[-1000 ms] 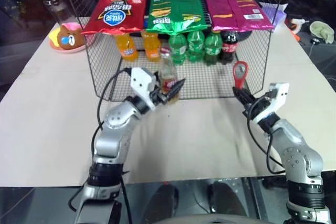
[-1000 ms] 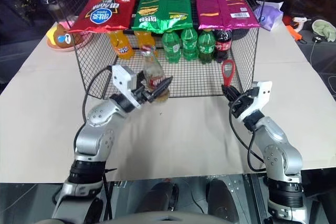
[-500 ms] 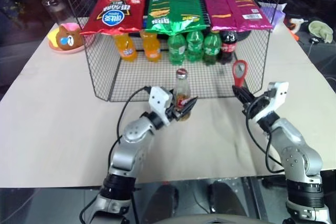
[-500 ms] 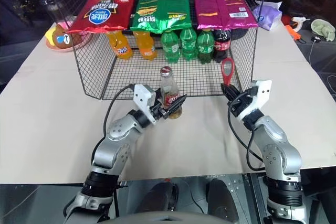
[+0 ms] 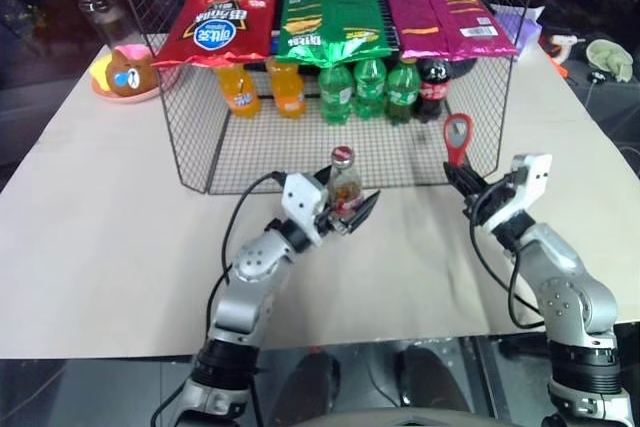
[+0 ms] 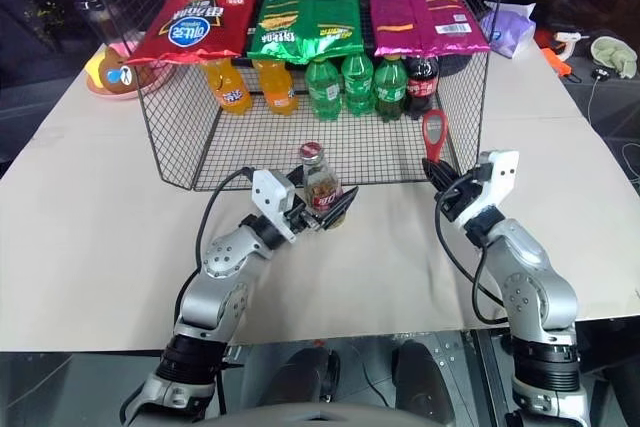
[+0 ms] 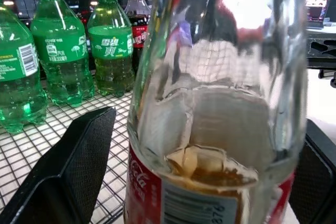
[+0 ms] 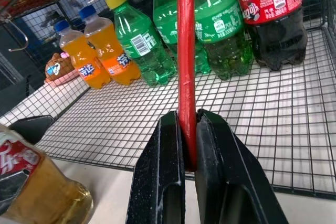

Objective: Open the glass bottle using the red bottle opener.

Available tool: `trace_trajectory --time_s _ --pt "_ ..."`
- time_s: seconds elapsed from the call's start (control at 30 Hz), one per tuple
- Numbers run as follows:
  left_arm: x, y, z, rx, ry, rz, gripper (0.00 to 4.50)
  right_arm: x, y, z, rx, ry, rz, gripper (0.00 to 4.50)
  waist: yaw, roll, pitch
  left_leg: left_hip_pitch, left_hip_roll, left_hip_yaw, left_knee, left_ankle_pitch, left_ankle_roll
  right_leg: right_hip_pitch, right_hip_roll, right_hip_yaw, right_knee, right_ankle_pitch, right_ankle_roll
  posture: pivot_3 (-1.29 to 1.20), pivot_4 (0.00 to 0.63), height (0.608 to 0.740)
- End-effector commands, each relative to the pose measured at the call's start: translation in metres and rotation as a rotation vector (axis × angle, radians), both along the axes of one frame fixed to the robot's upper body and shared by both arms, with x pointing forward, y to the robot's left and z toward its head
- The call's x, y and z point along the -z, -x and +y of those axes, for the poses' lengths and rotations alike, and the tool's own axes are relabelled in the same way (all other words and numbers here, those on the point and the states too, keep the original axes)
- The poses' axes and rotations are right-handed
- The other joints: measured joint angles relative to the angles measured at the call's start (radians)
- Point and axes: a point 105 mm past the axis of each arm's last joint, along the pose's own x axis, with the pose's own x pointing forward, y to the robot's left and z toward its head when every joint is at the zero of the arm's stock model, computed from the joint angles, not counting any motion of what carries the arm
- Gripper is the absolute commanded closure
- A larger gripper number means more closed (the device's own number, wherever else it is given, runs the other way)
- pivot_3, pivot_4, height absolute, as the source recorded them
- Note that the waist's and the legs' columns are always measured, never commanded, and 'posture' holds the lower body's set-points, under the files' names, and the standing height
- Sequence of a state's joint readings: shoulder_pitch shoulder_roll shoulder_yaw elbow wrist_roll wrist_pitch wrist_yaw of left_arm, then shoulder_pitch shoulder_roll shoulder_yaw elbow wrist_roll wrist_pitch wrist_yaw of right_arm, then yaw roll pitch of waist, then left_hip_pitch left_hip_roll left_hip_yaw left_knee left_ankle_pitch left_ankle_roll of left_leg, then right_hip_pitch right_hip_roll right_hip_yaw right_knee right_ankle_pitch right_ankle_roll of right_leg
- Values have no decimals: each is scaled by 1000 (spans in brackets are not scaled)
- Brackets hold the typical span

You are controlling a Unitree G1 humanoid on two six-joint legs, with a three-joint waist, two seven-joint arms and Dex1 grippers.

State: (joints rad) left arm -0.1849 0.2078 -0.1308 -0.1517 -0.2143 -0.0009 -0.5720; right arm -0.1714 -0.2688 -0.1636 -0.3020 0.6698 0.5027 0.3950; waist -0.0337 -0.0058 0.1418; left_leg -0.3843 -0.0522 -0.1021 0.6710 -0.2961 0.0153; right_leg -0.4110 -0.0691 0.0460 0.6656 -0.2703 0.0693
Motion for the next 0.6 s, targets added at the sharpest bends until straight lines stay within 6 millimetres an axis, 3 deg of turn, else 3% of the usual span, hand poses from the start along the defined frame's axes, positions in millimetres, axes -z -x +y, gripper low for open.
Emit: trace_trajectory --time_s 0.03,0.6 --pt "-30 9 1 1 26 -116 76 -10 1 3 -18 7 -45 4500 0 0 0 0 0 0 0 0 0 0 0 0 0 0 0 0 150 740" --pt "-35 17 6 6 75 -101 76 -7 0 9 -55 26 -37 4500 0 0 0 0 0 0 0 0 0 0 0 0 0 0 0 0 150 740"
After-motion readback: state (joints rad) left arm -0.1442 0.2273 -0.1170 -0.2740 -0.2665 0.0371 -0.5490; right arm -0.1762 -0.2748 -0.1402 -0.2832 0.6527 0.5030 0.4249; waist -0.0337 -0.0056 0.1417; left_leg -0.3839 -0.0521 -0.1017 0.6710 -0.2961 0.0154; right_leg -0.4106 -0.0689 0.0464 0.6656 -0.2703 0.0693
